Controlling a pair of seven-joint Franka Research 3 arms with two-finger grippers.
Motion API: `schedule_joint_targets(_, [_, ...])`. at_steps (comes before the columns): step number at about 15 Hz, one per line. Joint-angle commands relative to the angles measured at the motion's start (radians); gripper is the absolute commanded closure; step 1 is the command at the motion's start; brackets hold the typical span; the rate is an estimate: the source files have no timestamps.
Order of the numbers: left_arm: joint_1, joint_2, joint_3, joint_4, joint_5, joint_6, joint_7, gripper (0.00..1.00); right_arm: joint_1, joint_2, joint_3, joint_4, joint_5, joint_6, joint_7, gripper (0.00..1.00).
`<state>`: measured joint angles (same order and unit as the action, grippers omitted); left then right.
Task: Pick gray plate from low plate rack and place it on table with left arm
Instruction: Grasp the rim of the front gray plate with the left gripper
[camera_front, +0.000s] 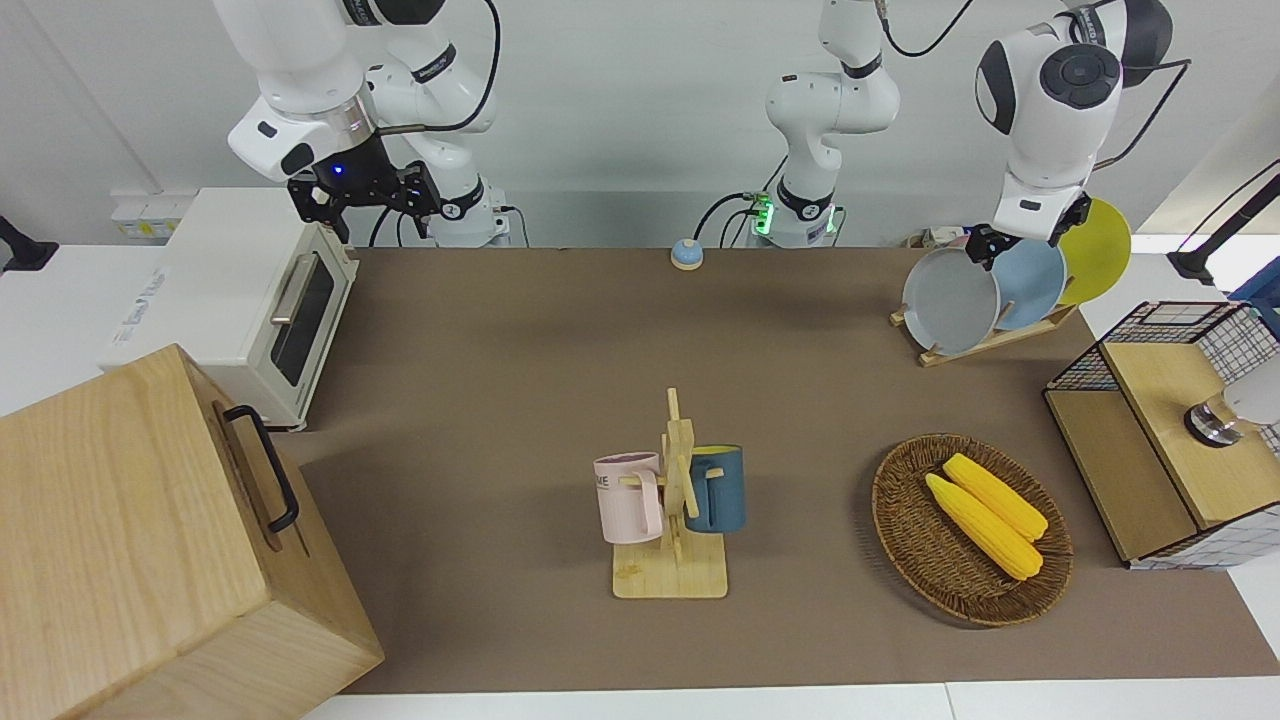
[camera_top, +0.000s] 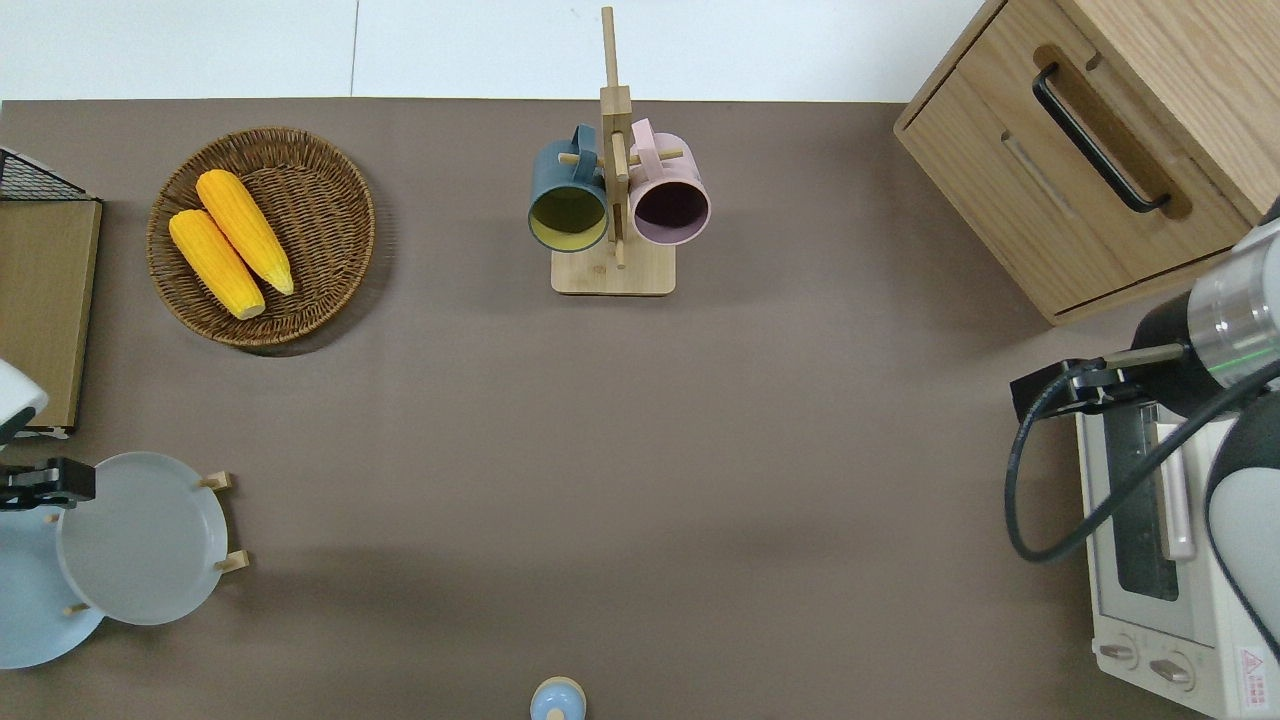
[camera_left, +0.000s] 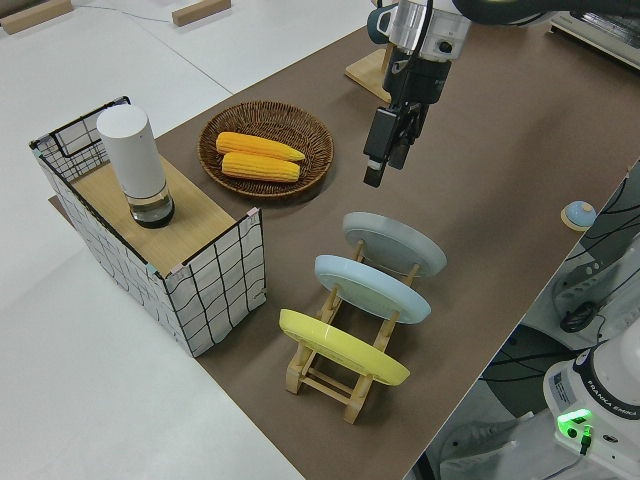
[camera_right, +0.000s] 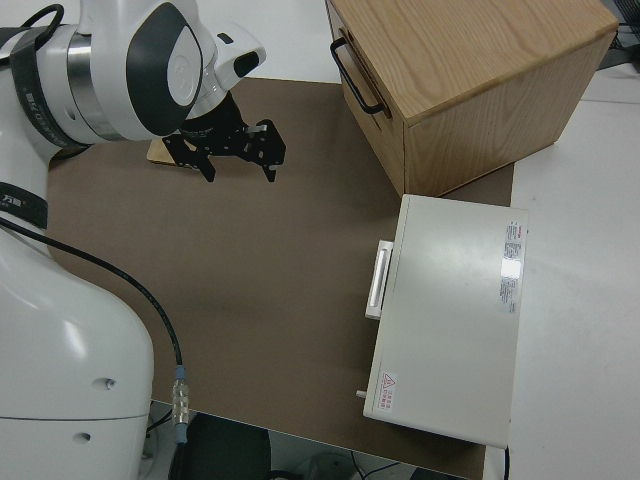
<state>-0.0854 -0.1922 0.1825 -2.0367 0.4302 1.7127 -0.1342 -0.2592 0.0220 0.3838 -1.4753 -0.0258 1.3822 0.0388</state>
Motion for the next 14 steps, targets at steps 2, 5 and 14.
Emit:
schedule_joint_targets(2, [-0.013, -0.058, 0.069, -0.157, 0.009, 0.123, 0.008, 0.0, -0.023, -0.002, 0.02, 0.007, -0.006, -0.011, 0.012, 0.017])
schedule_joint_targets(5, [-0.017, -0.056, 0.136, -0.2, -0.069, 0.165, 0.074, 0.0, -0.023, -0.002, 0.021, 0.007, -0.005, -0.011, 0.012, 0.017])
schedule_joint_targets(14, [-0.028, -0.046, 0.192, -0.215, -0.264, 0.171, 0.185, 0.43, -0.023, -0.002, 0.021, 0.007, -0.005, -0.011, 0.012, 0.017])
